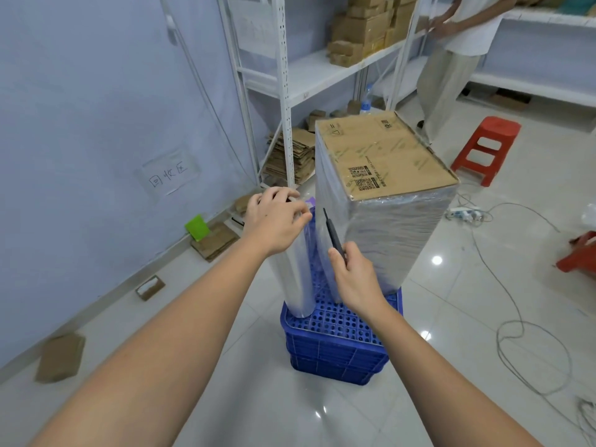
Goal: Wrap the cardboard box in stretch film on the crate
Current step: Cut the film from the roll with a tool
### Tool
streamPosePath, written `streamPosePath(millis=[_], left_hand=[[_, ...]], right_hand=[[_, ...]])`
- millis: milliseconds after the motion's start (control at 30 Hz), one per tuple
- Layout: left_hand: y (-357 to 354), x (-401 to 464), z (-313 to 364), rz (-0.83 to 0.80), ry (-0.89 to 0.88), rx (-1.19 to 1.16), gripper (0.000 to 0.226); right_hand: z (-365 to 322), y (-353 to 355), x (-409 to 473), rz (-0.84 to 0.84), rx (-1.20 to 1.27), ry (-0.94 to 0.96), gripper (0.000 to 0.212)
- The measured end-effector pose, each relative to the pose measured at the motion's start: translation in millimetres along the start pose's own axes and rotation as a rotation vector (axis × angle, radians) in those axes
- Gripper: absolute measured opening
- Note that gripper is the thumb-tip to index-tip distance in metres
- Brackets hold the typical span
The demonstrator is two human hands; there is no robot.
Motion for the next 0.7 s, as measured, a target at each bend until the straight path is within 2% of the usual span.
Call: streamPosePath(millis=[533, 700], left_hand=[[-0.2, -8.5, -7.5, 0.093, 0.008, -0.008, 0.027], [0.8, -8.5, -8.9, 0.097, 0.024, -0.046, 0.024]], right_hand=[[-15.4, -23.9, 18.1, -0.029, -0.013, -0.018, 0.022], [-14.9, -22.1, 14.6, -0.008, 0.01, -0.046, 0.03]])
Point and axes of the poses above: each hand's wrist, its own x-axis towards the middle knuckle, its own y-axis out of the back of the hand, z = x × y, the point moved 1 cm from there along x, towards the middle knuckle, and after that the axes turned 8 degrees about -x, right-handed, at the moved point
